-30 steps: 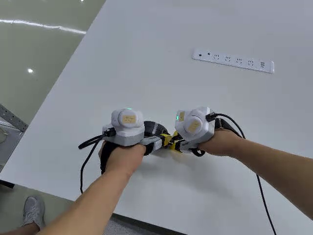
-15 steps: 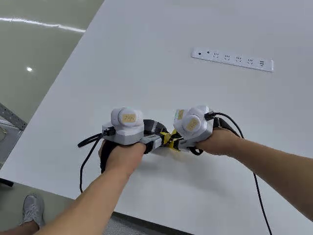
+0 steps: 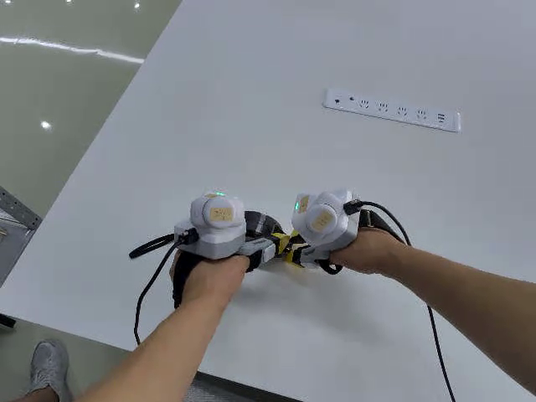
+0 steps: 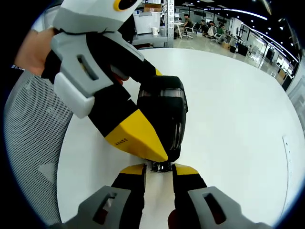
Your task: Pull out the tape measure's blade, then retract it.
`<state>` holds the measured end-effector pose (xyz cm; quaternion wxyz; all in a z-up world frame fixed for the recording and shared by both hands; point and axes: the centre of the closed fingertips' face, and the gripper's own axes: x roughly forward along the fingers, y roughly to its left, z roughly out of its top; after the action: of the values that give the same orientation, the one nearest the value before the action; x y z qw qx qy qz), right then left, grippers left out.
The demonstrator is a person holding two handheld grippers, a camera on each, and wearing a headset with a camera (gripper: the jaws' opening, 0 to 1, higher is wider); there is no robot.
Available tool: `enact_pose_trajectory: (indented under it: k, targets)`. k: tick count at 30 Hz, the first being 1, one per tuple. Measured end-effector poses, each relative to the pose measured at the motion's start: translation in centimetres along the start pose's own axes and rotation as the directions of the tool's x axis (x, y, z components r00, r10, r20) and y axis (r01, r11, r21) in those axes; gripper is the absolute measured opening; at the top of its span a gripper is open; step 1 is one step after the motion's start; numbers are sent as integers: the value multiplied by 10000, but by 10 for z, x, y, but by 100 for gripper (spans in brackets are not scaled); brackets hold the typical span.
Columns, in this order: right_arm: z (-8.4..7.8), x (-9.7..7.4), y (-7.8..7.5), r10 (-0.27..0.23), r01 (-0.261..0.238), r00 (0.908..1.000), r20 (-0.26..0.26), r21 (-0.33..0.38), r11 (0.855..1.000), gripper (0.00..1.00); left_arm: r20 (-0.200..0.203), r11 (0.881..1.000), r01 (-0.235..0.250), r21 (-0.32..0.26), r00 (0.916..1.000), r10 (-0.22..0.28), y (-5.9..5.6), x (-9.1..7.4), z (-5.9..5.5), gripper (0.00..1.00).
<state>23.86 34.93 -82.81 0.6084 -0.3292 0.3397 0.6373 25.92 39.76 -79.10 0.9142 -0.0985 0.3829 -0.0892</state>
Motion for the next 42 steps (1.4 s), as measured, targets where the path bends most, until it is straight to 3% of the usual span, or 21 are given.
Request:
enact_pose_trajectory:
  k: [10, 20, 28, 42]
  targets:
    - [-1, -12, -6, -340, 333, 9994, 96, 649, 9973, 25, 121, 9979, -42, 650, 9999, 34, 6, -6, 9, 66]
    - [6, -32, -1, -753, 670, 9956, 552, 1394, 9880, 31, -8, 9961, 227, 854, 9997, -227, 3, -20, 6, 74]
    - [14, -46, 14, -1329, 1028, 9848, 1115, 2416, 9649, 35, -76, 9927, 328, 1164, 9995, -322, 1, -36, -3, 78]
    - [15, -80, 34, -2422, 1634, 9544, 1745, 3735, 9131, 42, -120, 9875, 587, 1464, 9983, -576, -6, -64, -12, 87]
